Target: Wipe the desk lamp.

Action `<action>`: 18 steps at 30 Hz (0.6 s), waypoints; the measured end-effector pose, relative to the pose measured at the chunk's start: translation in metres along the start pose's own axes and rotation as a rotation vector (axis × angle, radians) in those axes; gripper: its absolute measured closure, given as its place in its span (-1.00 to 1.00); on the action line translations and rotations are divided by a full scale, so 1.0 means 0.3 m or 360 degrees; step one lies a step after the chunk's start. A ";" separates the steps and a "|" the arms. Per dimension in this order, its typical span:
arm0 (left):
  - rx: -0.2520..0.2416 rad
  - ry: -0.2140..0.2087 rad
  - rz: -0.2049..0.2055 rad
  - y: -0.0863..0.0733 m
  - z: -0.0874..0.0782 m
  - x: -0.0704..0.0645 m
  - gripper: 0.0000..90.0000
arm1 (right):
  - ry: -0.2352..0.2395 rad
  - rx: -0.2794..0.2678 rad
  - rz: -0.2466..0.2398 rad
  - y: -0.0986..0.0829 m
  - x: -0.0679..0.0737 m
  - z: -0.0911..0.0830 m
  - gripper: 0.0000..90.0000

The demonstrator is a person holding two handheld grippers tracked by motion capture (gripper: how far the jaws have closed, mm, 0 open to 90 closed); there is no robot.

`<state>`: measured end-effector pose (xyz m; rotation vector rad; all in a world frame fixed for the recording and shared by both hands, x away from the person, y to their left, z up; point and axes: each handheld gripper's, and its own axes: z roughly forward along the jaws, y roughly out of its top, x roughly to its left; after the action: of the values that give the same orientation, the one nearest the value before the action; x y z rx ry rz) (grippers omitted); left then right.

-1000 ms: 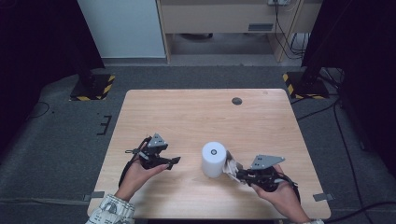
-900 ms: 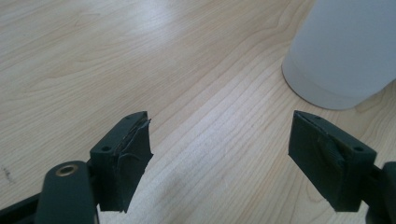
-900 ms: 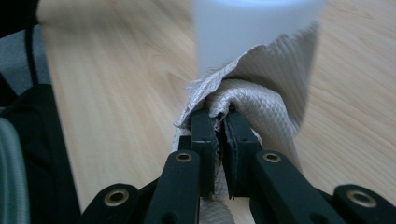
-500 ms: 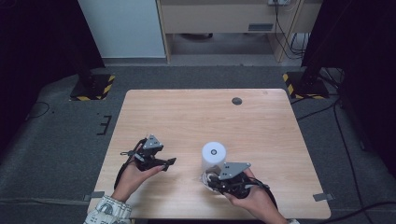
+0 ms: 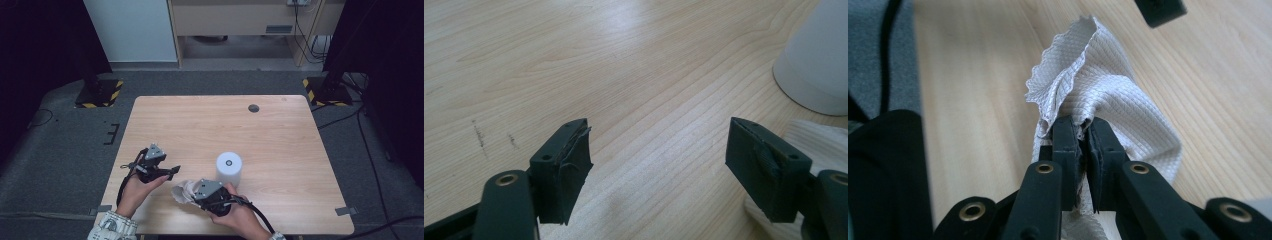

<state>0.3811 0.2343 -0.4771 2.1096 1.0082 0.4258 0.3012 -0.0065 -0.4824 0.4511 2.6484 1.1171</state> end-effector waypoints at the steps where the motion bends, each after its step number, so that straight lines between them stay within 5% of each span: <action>1: 0.0002 0.0006 -0.0001 0.000 -0.001 0.001 -0.44 | 0.0000 0.0008 0.0012 0.000 -0.002 0.015 0.86; 9: -0.0008 -0.0001 0.0025 0.012 0.001 -0.033 -0.44 | -0.0091 0.0090 -0.0020 -0.015 0.020 0.101 0.49; 18: 0.0001 -0.0036 0.0078 0.019 0.000 -0.078 -0.49 | -0.0110 0.0029 0.0013 -0.012 0.013 0.032 -0.10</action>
<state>0.3692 0.2138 -0.4723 2.1386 0.9457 0.4247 0.3002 -0.0012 -0.4920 0.4952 2.6015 1.0609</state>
